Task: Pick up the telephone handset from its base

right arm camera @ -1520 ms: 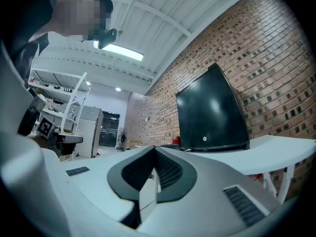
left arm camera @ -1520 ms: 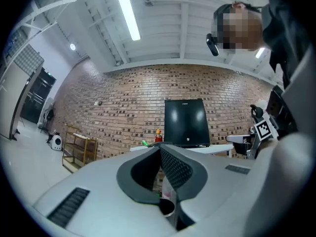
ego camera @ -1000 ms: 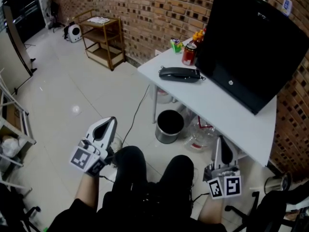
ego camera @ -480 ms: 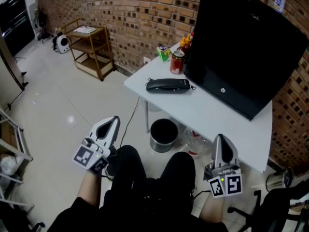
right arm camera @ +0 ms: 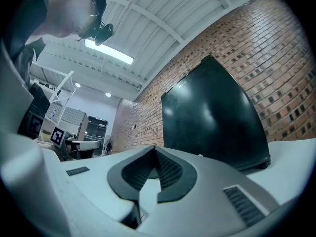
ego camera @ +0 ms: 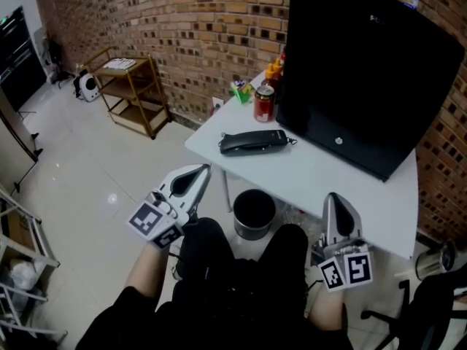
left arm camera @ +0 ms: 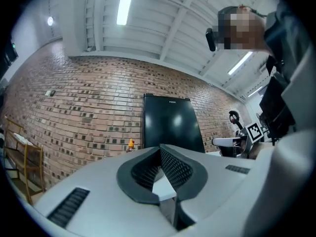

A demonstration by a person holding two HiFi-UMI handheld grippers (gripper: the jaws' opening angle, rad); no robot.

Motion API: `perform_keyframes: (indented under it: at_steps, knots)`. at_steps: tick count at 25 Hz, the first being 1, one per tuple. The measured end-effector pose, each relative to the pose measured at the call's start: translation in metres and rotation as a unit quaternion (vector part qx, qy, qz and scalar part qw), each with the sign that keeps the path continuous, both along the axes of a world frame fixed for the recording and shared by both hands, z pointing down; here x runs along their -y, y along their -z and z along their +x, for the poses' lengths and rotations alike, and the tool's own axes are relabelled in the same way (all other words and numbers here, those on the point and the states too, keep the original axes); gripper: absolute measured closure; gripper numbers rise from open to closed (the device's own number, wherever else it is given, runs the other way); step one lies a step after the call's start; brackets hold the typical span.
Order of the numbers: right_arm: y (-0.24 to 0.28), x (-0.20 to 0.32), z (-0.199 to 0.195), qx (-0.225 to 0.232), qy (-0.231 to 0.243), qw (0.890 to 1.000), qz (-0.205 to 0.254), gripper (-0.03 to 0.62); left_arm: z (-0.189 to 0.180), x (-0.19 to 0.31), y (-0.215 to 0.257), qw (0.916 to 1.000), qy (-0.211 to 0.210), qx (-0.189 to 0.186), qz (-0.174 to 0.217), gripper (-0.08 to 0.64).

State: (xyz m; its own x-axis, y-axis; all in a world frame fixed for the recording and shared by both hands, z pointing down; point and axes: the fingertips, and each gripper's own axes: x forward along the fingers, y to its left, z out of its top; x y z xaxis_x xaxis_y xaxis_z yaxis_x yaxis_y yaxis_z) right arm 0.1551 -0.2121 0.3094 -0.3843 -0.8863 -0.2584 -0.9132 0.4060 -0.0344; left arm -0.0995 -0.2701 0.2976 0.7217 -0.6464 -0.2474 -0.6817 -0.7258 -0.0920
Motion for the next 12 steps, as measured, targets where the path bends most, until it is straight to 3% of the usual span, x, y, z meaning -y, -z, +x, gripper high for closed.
perform_keyframes:
  at_steps: [7, 12]
  knots:
    - [-0.005, 0.014, -0.002, -0.023, -0.003, 1.000, -0.012, 0.583, 0.000, 0.036, -0.004, 0.9990, -0.030, 0.033, -0.008, 0.557]
    - [-0.002, 0.016, 0.002, -0.027, -0.016, 0.999, -0.016, 0.583, 0.023, 0.055, 0.004, 0.9953, -0.076, 0.059, -0.015, 0.557]
